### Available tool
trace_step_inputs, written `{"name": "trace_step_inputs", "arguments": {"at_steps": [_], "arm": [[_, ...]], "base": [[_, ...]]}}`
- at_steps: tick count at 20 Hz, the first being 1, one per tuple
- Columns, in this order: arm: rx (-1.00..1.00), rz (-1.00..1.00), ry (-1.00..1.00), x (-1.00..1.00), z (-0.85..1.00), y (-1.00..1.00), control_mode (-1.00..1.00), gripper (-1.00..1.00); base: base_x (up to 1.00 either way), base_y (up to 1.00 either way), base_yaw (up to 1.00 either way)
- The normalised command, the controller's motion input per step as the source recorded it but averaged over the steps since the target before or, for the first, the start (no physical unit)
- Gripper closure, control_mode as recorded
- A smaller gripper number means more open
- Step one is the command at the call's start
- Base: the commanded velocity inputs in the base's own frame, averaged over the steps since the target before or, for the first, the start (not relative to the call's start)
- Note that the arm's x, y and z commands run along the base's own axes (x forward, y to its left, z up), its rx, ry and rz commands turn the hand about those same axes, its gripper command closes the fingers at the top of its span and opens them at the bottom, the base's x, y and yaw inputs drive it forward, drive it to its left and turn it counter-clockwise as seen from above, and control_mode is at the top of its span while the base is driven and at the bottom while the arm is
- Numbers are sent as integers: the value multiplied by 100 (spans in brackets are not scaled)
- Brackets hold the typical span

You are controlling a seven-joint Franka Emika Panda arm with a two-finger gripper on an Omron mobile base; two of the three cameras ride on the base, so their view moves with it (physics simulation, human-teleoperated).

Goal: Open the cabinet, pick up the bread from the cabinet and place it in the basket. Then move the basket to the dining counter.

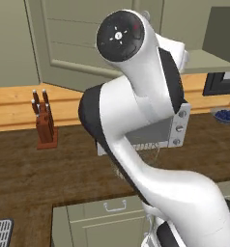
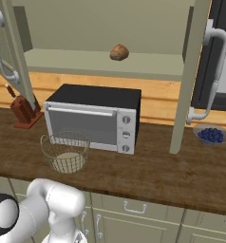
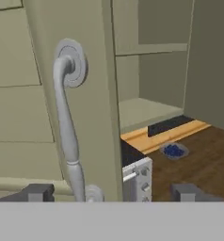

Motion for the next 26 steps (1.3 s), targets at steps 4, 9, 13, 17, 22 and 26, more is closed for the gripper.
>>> {"name": "trace_step_inputs", "arguments": {"at_steps": [4,9,13,17,22,26], "arm": [[66,37,-8,-55,-32,-83,-100,-100],[67,34,23,39,-36,-72,-100,-100],[65,38,17,43,-49,-45,-100,-100],[78,42,20,69,-50,-22,-100,-100],[66,30,27,75,-42,0,-100,-100],[59,21,22,87,-12,-1,-100,-100]], "base": [[0,0,0],[0,0,0],[0,0,0],[0,0,0],[0,0,0],[0,0,0]]}}
